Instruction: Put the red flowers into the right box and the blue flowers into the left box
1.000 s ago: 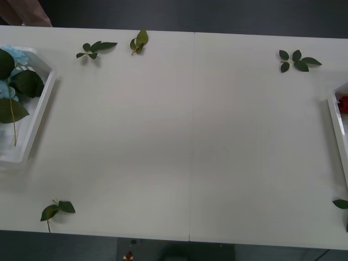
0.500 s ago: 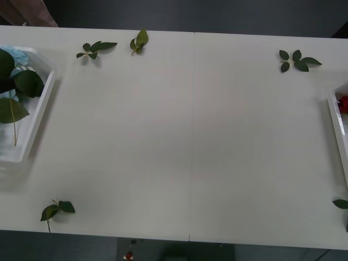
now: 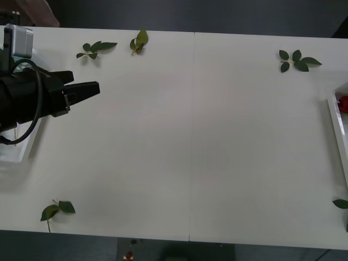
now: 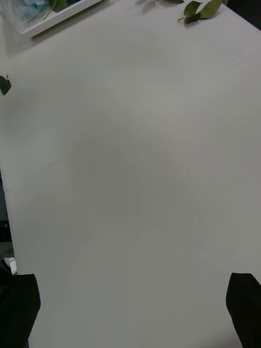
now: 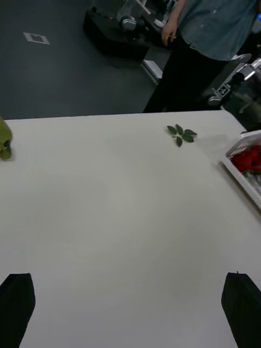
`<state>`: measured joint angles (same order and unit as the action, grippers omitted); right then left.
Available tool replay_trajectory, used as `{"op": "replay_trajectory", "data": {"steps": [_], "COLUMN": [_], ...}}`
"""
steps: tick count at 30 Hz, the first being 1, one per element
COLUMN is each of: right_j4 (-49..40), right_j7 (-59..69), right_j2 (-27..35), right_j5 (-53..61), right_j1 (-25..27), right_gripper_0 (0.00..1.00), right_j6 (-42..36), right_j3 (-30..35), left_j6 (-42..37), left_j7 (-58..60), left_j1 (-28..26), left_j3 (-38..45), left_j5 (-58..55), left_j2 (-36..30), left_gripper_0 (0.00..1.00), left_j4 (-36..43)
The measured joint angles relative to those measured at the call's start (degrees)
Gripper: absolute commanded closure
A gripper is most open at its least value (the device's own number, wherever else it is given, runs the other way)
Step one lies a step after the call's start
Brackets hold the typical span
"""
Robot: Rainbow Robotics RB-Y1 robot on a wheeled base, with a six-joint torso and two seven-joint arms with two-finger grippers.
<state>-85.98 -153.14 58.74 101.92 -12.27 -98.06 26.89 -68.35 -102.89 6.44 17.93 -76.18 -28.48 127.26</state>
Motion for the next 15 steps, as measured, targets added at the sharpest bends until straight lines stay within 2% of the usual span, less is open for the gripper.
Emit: {"op": "replay_trajectory", "data": {"steps": [8,15], "right_j4": [0.0,0.0], "right_j7": [0.0,0.0], "right_j2": [0.0,0.0], "right_j5": [0.0,0.0], "right_j1": [0.0,0.0], "right_gripper_0": [0.0,0.0], "right_j6": [0.0,0.0], "right_j3": [0.0,0.0], "left_j6": [-0.12,5.05], "left_j7": [-5.2,-7.16], "left_j1": [0.24,0.22], "left_j3": [-1.0,-7.34], "left_j5": [-8.91,-16.3], "left_j2": [1.12,-7.09], "left_gripper_0": [0.0,0.0], "left_j4": [-0.32,-0.95]}}
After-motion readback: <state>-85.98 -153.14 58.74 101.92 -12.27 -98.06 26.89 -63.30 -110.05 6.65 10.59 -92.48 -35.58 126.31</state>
